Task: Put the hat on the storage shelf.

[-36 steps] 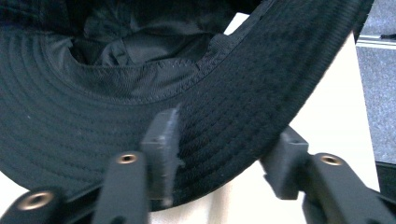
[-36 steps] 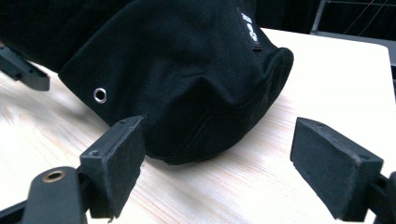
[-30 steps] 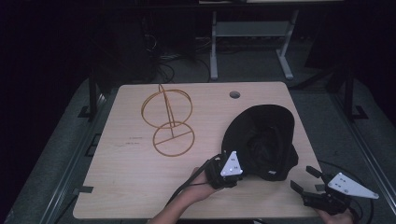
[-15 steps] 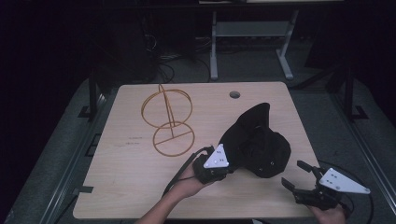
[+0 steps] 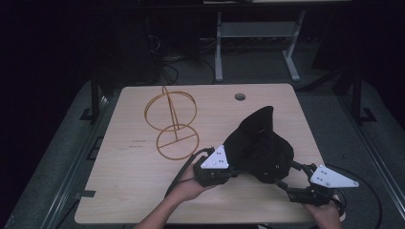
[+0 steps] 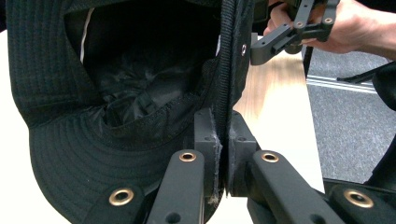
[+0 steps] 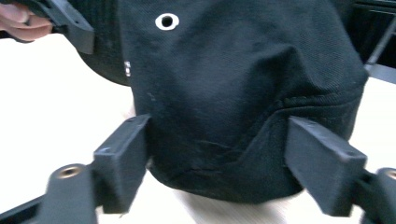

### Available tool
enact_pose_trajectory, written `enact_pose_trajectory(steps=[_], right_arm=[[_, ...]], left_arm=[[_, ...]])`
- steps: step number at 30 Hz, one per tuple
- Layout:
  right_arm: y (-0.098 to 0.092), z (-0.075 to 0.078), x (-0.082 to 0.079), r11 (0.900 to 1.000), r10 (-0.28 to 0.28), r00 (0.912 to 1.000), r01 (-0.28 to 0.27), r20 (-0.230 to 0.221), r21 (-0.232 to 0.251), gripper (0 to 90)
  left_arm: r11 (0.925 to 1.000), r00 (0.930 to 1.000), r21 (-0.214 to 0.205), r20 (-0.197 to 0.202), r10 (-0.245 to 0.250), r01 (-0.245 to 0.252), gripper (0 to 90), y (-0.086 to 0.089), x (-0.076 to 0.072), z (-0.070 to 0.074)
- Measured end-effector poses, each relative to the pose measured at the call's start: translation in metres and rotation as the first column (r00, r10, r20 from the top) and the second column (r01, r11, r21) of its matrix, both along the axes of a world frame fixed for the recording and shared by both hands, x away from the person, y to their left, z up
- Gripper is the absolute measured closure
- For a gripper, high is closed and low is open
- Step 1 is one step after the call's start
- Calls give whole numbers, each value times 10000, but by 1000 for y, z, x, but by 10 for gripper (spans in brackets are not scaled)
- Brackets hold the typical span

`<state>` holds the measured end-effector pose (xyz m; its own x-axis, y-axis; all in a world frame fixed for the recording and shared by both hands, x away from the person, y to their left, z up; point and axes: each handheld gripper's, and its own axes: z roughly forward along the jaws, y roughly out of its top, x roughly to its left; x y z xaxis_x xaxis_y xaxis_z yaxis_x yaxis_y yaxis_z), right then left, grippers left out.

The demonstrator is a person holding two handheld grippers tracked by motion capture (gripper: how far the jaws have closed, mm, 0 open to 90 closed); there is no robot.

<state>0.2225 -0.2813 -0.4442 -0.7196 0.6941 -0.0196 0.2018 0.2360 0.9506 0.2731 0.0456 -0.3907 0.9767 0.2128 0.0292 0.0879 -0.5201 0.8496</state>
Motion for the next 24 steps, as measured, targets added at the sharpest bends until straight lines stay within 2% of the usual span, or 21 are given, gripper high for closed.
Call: enact_pose_trajectory(steps=[6, 12, 16, 19, 24], right_arm=[[3, -2, 6, 9986, 448, 9990, -447, -39, 272, 505], [2, -2, 7, 9974, 397, 9992, -399, 41, 602, 689], [0, -1, 5, 9979, 348, 9990, -363, 284, 537, 771], [1, 0, 5, 9984, 373, 9989, -385, 286, 409, 820], [4, 5, 4, 9984, 420, 9985, -433, 347, 368, 838]], left_arm=[[10000, 10000, -8, 10, -50, 50, 855, -4, -1, 2], [10000, 10000, 33, 11, 28, -28, 855, -3, -1, 2], [10000, 10000, 4, -7, 93, -93, 855, -1, -1, 2], [9999, 9999, 82, 73, 73, -74, 855, -1, -1, 2], [9998, 9998, 55, 120, 174, -175, 854, 2, -1, 4]])
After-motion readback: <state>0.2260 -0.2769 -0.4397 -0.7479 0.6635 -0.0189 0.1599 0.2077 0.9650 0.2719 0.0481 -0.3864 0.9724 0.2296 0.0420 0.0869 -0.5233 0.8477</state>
